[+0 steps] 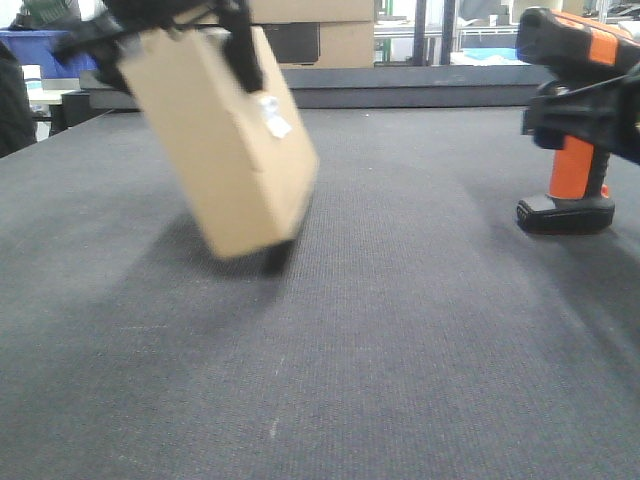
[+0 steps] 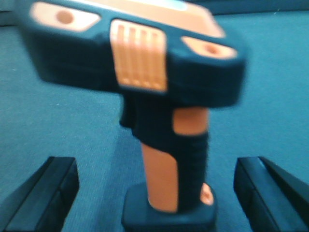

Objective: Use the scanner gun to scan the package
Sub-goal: 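Lower the box onto the mat and open the left gripper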

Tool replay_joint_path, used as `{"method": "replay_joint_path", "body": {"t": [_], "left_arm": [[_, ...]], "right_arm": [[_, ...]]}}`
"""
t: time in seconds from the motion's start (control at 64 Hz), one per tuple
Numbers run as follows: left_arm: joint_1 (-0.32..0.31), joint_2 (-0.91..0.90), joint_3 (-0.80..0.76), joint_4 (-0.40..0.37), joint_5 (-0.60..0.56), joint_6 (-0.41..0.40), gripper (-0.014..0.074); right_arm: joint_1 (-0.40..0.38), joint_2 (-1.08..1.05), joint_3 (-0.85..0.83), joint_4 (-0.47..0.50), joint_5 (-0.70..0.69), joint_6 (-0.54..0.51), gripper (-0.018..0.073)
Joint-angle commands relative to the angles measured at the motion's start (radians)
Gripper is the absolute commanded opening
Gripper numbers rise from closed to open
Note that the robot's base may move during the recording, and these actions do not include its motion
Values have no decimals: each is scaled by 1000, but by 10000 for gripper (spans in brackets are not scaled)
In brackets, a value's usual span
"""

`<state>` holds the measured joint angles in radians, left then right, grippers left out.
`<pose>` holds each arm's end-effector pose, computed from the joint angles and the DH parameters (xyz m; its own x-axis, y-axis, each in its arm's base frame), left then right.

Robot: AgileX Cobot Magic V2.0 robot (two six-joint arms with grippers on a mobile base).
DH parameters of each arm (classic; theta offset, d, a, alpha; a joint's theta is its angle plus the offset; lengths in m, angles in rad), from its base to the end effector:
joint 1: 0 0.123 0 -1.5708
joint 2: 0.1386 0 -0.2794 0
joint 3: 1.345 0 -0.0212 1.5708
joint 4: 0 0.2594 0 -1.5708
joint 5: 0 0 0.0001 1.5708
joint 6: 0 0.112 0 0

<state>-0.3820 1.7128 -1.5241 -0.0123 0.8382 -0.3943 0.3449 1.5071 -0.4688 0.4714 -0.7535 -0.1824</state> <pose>0.3741 -0.1514 0.2958 -0.8373 -0.0858 -0.5400 0.0541 0.9698 -0.2380 0.2864 0.0659 0.1758 -0.2404 0.0880 -0.9667 0.0031 0.9959 0.0899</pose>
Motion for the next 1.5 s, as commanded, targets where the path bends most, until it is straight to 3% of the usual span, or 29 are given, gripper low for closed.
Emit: {"method": "replay_joint_path", "body": {"t": [0.0,0.172,0.422,0.563,0.938,1.016,1.313,1.485], "left_arm": [[28,-54,-54,118,48,0,-111],[101,-68,-74,220,149,0,-111],[218,-68,-10,195,125,88,-111],[225,-68,47,172,123,162,-111],[225,-68,108,188,55,162,-101],[225,-68,108,188,42,162,-30],[225,-68,108,188,36,162,385],[225,-68,108,188,36,156,465]], "right_arm": [[-4,-61,40,-22,-13,3,562],[-4,-149,101,-44,4,3,562],[-4,-205,111,-59,100,3,562],[-4,-205,111,-59,100,3,562],[-4,-205,111,-59,94,3,562],[-4,-205,111,-59,94,3,562],[-4,-205,111,-59,94,3,562],[-4,-205,111,-59,94,3,562]]}}
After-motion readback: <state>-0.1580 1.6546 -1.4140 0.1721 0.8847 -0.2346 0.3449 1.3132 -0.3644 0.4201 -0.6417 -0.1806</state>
